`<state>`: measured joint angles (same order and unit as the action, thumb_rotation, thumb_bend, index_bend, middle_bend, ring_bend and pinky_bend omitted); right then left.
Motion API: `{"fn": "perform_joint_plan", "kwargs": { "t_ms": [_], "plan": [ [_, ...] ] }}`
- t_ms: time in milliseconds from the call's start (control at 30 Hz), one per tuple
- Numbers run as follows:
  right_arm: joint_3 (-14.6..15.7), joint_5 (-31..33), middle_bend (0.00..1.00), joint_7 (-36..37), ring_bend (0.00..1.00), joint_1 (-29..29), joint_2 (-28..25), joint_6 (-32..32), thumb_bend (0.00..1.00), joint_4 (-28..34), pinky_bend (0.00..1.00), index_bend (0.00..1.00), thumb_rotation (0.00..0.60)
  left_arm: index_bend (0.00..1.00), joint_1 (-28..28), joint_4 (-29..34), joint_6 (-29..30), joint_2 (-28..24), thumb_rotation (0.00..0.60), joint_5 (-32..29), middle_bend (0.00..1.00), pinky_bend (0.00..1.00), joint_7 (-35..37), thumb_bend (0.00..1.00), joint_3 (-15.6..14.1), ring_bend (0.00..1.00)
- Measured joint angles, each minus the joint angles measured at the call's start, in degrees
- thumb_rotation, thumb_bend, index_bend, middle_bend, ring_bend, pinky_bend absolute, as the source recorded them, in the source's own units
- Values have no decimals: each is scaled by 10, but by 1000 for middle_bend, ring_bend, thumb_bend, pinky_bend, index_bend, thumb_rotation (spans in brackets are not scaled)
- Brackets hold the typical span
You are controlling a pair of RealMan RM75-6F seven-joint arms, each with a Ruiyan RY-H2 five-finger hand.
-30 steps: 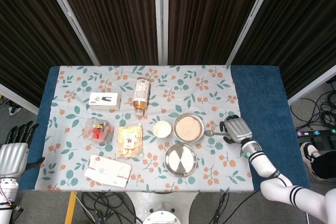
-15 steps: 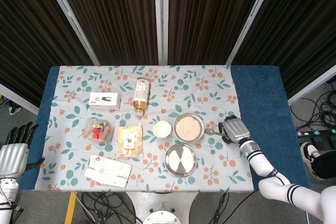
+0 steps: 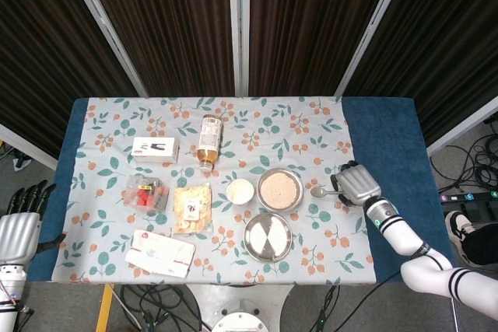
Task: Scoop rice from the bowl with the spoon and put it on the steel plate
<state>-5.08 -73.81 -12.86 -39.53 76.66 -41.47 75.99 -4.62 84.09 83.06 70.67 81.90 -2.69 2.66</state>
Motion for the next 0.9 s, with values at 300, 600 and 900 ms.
{"fn": "perform_joint_plan", "kwargs": {
  "t_ms": [300, 600, 900],
  "plan": [
    [-20, 43, 576, -106, 264, -113, -60, 107, 318, 55, 185, 596, 600, 135, 3, 2, 7, -1, 600, 4, 148, 81, 2, 0, -1, 103],
    [10, 125, 578, -206, 272, -234, 4, 185, 326, 2, 166, 603, 600, 135, 6, 1, 12, -1, 600, 5, 148, 81, 6, 0, 0, 103],
    [73, 203, 579, -285, 272, -294, 51, 166, 327, -26, 142, 603, 600, 135, 7, -10, 12, 4, 600, 4, 148, 81, 18, 0, 1, 103]
  ]
}}
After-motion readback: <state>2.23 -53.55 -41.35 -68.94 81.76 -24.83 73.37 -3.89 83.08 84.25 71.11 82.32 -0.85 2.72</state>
